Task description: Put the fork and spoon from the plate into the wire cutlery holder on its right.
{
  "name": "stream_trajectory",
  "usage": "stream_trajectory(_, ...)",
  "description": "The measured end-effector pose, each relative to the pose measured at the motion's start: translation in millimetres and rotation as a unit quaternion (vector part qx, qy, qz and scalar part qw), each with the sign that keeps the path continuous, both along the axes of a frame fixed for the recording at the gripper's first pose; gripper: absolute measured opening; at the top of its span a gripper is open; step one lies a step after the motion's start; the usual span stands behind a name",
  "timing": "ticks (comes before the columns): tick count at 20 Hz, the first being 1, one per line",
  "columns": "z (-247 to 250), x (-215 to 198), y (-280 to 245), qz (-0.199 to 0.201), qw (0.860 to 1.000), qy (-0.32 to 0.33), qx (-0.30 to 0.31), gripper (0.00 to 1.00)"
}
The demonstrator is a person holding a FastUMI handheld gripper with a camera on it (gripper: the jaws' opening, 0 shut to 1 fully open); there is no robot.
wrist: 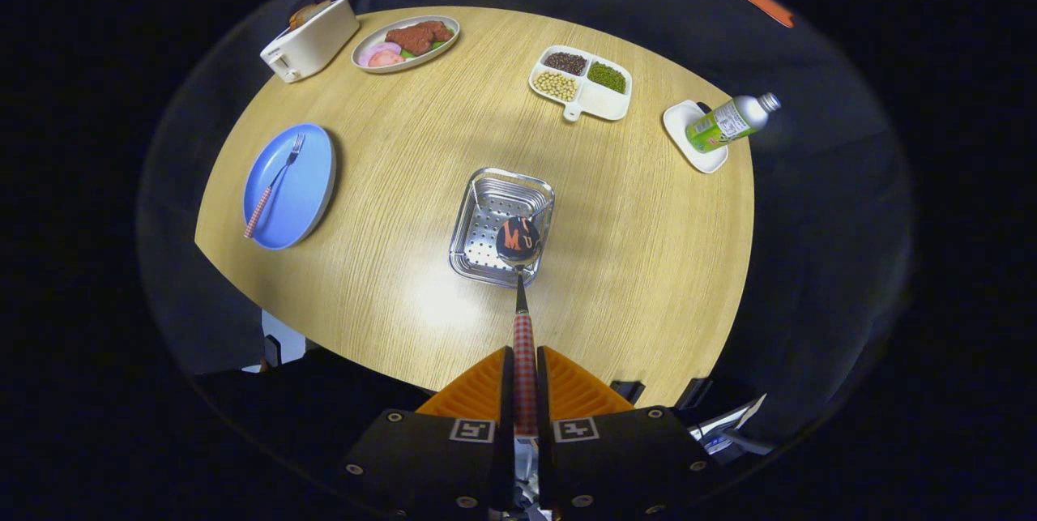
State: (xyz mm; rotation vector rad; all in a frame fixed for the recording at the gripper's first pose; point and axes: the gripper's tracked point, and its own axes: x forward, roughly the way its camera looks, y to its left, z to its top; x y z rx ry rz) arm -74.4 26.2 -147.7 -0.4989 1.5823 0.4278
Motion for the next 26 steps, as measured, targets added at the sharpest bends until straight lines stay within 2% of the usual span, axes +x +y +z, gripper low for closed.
stream_trajectory(7,-9.4,27.5,13.6,-0.002,1.0,-0.001,-0.003,0.12)
stream_trajectory(12,-4.5,16.5,25.1,0.035,0.999,-0.005,0.003,0.12)
stream_trajectory(15,-7.8,23.7,26.8,0.032,0.999,-0.021,-0.007,0.12)
stream_trajectory(19,-14.5,40.6,41.6,0.024,0.998,-0.051,0.006,0.18)
stream_trajectory(23,-5.9,52.9,70.4,0.021,0.993,-0.105,0.045,0.22)
stream_trajectory(26,3.3,44.3,100.0,0.018,0.988,-0.13,0.079,0.28)
